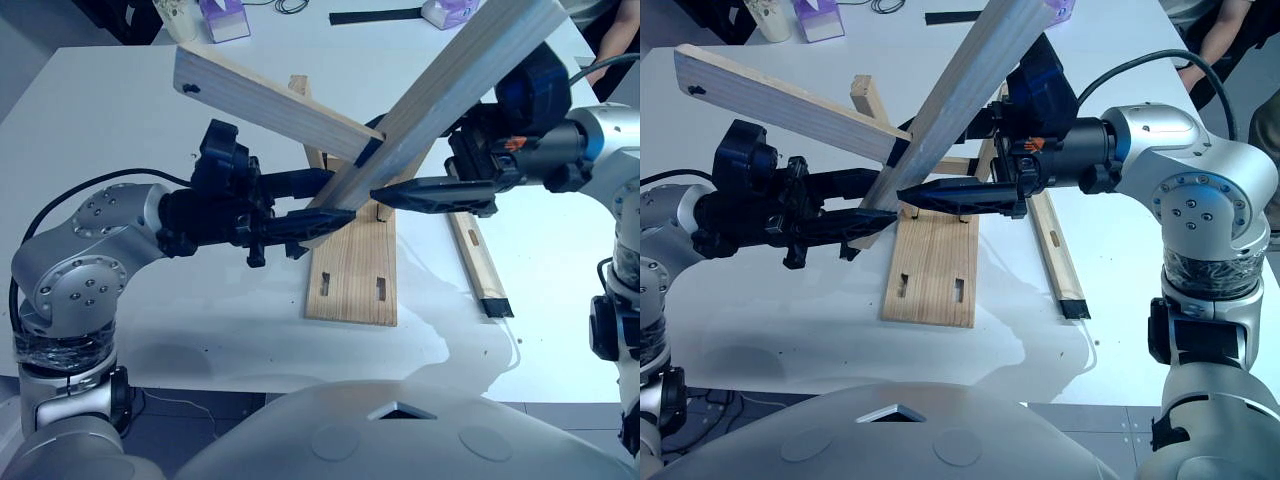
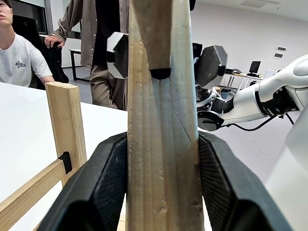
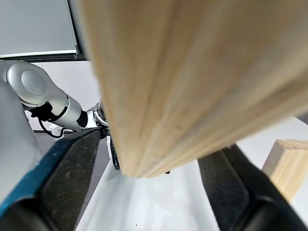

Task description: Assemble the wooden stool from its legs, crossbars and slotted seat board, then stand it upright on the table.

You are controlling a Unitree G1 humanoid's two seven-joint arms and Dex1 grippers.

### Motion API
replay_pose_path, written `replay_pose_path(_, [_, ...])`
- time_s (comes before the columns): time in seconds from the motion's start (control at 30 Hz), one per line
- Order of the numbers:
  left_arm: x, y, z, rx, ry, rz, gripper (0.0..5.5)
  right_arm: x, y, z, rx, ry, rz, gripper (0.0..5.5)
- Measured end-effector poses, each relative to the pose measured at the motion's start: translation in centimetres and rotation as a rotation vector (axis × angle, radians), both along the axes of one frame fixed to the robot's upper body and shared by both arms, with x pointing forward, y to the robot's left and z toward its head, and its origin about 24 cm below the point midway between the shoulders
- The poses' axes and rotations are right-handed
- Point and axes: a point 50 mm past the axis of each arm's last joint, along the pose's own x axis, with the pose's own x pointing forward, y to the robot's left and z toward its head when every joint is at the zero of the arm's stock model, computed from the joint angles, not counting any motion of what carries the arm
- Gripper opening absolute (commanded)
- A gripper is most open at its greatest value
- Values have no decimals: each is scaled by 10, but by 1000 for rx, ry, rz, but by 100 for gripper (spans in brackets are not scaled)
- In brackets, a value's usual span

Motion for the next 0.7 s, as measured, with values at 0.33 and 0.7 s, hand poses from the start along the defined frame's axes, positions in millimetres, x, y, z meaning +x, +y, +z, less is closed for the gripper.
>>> replay_pose_path(0.33, [-3, 0, -6, 21, -7, -12, 202, 0, 0, -3, -17, -8, 1, 215])
replay_pose_path(0.7, [9, 4, -7, 32, 35, 59, 322, 2, -1, -13, -45, -40, -47, 203])
